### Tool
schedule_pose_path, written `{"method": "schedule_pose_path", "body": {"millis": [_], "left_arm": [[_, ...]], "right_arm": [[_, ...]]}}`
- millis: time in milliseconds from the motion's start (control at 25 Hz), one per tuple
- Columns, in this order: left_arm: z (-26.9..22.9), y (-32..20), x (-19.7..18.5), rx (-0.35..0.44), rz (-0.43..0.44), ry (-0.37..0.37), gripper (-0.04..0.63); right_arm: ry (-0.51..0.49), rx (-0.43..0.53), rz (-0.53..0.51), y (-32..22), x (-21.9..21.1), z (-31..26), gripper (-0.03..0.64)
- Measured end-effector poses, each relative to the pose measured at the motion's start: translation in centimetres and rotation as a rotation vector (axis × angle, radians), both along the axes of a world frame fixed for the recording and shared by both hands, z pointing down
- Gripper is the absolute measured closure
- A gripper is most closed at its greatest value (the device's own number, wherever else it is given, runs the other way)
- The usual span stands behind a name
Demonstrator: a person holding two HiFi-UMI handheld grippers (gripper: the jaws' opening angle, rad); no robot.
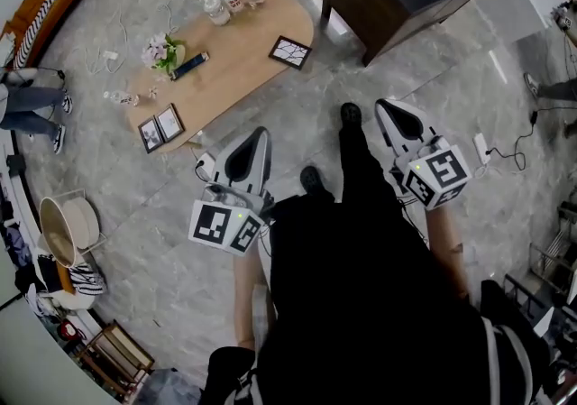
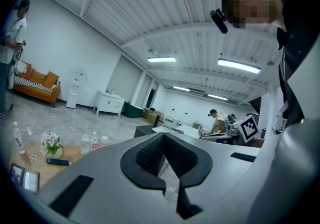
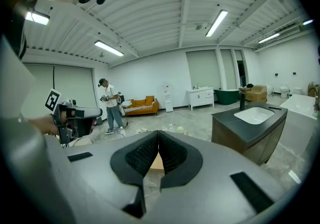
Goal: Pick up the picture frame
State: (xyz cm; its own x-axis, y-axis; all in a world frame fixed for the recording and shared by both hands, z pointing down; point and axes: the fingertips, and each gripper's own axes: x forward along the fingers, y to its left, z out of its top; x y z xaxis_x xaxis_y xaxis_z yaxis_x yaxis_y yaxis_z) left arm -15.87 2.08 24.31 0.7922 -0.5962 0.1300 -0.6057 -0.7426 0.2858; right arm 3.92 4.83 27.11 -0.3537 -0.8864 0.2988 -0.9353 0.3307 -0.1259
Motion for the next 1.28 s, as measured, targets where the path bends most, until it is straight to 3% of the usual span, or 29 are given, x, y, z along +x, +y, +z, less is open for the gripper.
{"method": "schedule_pose_path", "body": {"millis": [280,640,1000,1280], "left_arm": [[0.3,-6.4,1.7,-0.013,-0.102,-0.028,0.583],[-1.0,-14.9,6.1,-0.027,-0.26,-0.059,0.583],[0.7,-20.3,10.4,-0.053,-0.41,-0.078,0.583],[3.2,-21.9,10.9,-0.09,-0.482,-0.053,0.583]], "right_arm": [[-0.032,-0.028,-0.112,-9.1,1.6,1.5,0.603],[-0.059,-0.096,-0.344,-21.0,3.3,4.3,0.603],[-0.106,-0.296,-0.515,-27.0,5.0,14.4,0.603],[-0.141,-0.449,-0.571,-28.8,4.6,23.7,0.603]]}}
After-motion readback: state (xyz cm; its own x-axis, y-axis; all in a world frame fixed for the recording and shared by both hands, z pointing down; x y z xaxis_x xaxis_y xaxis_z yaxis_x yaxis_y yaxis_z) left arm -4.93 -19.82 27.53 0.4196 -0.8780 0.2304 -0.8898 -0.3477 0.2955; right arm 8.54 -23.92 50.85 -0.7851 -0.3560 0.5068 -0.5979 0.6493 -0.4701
